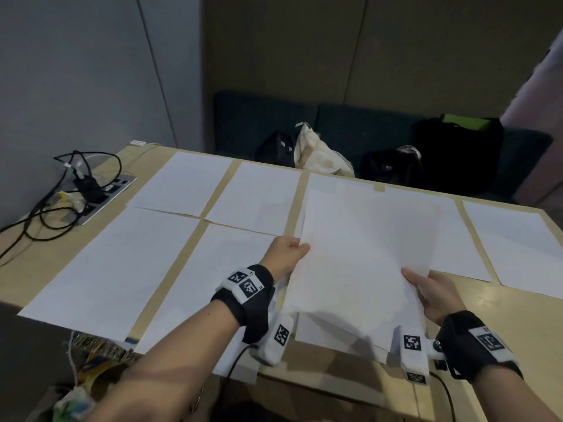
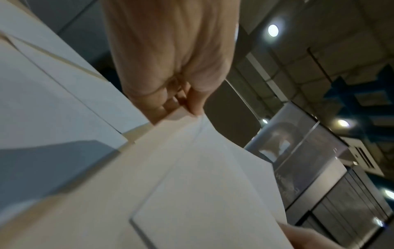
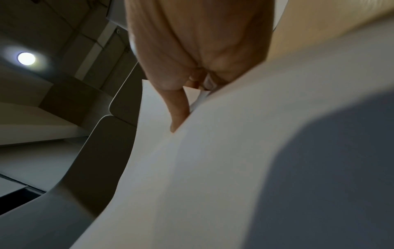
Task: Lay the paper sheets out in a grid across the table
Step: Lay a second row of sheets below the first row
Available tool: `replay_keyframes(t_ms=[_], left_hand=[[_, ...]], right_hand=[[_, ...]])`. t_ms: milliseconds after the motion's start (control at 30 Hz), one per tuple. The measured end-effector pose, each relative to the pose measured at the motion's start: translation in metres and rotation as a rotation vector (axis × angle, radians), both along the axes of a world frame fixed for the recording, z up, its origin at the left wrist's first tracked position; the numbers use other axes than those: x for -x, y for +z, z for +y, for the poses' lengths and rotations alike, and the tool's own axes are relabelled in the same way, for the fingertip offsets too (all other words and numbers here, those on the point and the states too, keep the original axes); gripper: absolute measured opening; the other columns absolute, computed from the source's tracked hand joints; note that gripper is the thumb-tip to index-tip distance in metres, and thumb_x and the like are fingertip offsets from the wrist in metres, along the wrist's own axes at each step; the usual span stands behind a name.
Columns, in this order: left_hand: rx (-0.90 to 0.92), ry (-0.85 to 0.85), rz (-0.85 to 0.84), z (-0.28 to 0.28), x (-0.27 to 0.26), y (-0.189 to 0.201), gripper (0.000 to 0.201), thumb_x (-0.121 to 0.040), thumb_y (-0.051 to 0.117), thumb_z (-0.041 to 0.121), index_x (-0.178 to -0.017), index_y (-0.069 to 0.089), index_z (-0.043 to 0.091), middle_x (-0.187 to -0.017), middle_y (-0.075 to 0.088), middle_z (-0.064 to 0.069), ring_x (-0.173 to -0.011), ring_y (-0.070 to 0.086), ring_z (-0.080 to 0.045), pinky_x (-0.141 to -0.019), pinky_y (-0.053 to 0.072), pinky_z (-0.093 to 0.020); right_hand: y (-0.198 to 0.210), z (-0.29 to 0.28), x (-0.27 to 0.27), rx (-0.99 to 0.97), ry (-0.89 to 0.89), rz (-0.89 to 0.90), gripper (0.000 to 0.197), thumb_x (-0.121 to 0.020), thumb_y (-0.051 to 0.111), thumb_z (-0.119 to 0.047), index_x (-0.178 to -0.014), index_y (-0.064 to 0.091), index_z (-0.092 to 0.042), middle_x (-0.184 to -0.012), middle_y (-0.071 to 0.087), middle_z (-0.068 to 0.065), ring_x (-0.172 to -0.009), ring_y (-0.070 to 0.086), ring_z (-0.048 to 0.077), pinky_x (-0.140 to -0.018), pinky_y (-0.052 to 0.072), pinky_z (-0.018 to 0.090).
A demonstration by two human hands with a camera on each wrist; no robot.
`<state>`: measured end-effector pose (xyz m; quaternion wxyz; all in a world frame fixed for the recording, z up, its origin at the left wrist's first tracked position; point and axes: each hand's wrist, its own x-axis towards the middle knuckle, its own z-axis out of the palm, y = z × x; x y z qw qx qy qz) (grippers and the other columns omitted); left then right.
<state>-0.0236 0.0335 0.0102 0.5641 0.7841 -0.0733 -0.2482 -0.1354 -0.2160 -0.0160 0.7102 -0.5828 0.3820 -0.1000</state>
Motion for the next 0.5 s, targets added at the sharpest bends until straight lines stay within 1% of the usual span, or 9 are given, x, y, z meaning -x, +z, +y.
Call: replay_keyframes(t_ms=[67,133,233,300,367,400,433,467,500], left_hand=[[0.021,-0.001,0.052,-0.007,0.007,-0.004,0.033,-0.092,0.053,0.013,-0.059,0.054,0.016,-0.043,0.054,0.012,-0.044,0.052,-0.004,-0.059,0.041,-0.023],[0.013,0.016,0.095,-0.014,0.015,-0.009,0.028,-0.091,0.056,0.013,-0.063,0.056,0.012,-0.059,0.057,-0.001,-0.057,0.053,-0.016,-0.063,0.043,-0.026],[-0.018,0.07,0.146,-0.022,0.027,-0.018,0.022,-0.09,0.059,0.015,-0.069,0.054,0.008,-0.06,0.049,-0.002,-0.053,0.047,-0.014,-0.051,0.04,-0.022],[-0.065,0.092,0.176,-0.022,0.036,-0.024,0.025,-0.089,0.06,0.014,-0.065,0.052,0.01,-0.052,0.051,0.002,-0.047,0.049,-0.011,-0.043,0.039,-0.018],[-0.135,0.11,0.179,-0.021,0.042,-0.031,0.03,-0.088,0.061,0.011,-0.06,0.05,0.01,-0.053,0.052,-0.002,-0.047,0.05,-0.014,-0.045,0.038,-0.021],[-0.187,0.114,0.162,-0.021,0.044,-0.034,0.027,-0.086,0.063,0.011,-0.062,0.052,0.007,-0.059,0.054,-0.008,-0.052,0.052,-0.019,-0.049,0.039,-0.026],[-0.247,0.114,0.13,-0.02,0.046,-0.036,0.017,-0.085,0.065,0.011,-0.072,0.059,0.001,-0.071,0.06,-0.016,-0.064,0.06,-0.026,-0.058,0.043,-0.029],[-0.315,0.125,0.097,-0.019,0.049,-0.039,0.016,-0.083,0.066,0.011,-0.088,0.063,-0.005,-0.09,0.066,-0.021,-0.084,0.065,-0.031,-0.069,0.046,-0.03],[-0.392,0.133,0.066,-0.018,0.052,-0.042,0.026,-0.082,0.066,0.01,-0.104,0.062,-0.005,-0.109,0.065,-0.021,-0.103,0.062,-0.032,-0.077,0.044,-0.027]], right_hand=[[0.0,-0.01,0.008,0.02,-0.018,-0.007,0.03,-0.087,0.056,0.0,-0.116,0.054,0.01,-0.087,0.062,0.01,-0.073,0.058,0.02,-0.042,0.053,0.015],[0.001,-0.019,0.016,0.043,-0.023,-0.003,0.033,-0.087,0.057,-0.001,-0.118,0.054,0.01,-0.082,0.061,0.008,-0.071,0.058,0.019,-0.04,0.051,0.014],[0.0,-0.037,0.029,0.057,-0.036,0.014,0.03,-0.087,0.057,0.0,-0.115,0.055,0.009,-0.082,0.061,0.007,-0.07,0.058,0.019,-0.04,0.051,0.014],[-0.003,-0.051,0.04,0.049,-0.061,0.017,0.021,-0.087,0.057,-0.001,-0.107,0.057,0.005,-0.087,0.062,0.009,-0.07,0.059,0.019,-0.042,0.052,0.015],[-0.005,-0.065,0.051,0.039,-0.079,0.028,0.018,-0.086,0.059,-0.002,-0.103,0.059,0.003,-0.088,0.065,0.009,-0.063,0.066,0.019,-0.043,0.053,0.017],[-0.006,-0.072,0.056,0.027,-0.093,0.028,0.015,-0.085,0.059,-0.002,-0.1,0.06,0.002,-0.083,0.068,0.007,-0.056,0.069,0.015,-0.042,0.053,0.017],[-0.007,-0.078,0.06,0.02,-0.106,0.03,0.009,-0.085,0.059,-0.001,-0.094,0.06,0.0,-0.075,0.071,0.005,-0.048,0.068,0.009,-0.04,0.052,0.016],[-0.006,-0.081,0.065,0.021,-0.118,0.034,0.003,-0.085,0.059,-0.001,-0.087,0.059,-0.003,-0.066,0.072,0.002,-0.043,0.066,0.004,-0.038,0.05,0.015],[-0.006,-0.085,0.069,0.022,-0.135,0.036,0.005,-0.086,0.059,-0.001,-0.083,0.058,-0.005,-0.065,0.071,0.002,-0.041,0.065,0.004,-0.037,0.049,0.014]])
